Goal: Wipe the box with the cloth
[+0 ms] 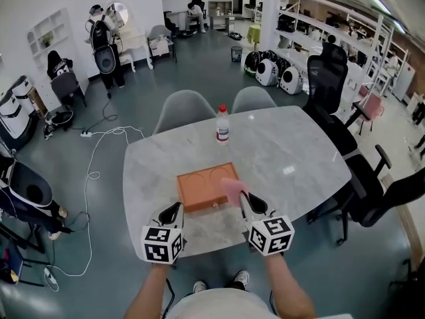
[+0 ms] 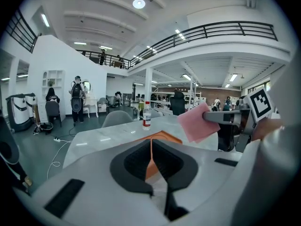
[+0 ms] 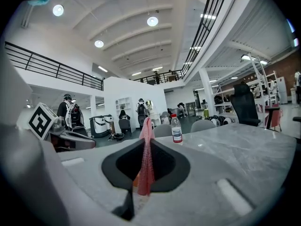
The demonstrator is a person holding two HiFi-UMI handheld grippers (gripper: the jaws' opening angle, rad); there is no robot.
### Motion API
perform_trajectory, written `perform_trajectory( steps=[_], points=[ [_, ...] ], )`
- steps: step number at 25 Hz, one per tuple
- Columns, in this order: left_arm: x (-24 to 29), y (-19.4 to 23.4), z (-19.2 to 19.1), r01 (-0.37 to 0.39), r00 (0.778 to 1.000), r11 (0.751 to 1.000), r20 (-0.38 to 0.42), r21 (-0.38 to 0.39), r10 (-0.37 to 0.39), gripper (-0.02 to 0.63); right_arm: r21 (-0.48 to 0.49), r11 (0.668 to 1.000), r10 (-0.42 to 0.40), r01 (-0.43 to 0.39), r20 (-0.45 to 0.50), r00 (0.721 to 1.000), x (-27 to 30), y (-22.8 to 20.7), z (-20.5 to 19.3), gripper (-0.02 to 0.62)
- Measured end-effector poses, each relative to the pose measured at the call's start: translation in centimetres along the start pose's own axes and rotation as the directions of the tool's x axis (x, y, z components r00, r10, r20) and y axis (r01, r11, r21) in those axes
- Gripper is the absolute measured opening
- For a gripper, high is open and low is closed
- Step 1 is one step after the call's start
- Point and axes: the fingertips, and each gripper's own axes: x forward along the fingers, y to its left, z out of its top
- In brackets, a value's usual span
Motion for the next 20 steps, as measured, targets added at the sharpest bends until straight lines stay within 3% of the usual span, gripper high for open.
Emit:
perform_trajectory(
  steps=[20],
  points=[
    [-0.2,0.0,0.0,0.044,0.999,0.999,0.007,0.004,-0.044,0.015,0.001,0.999,-0.040,0.040,0.001,0.999,-0.6,1.0,-0.1,0.017]
  ],
)
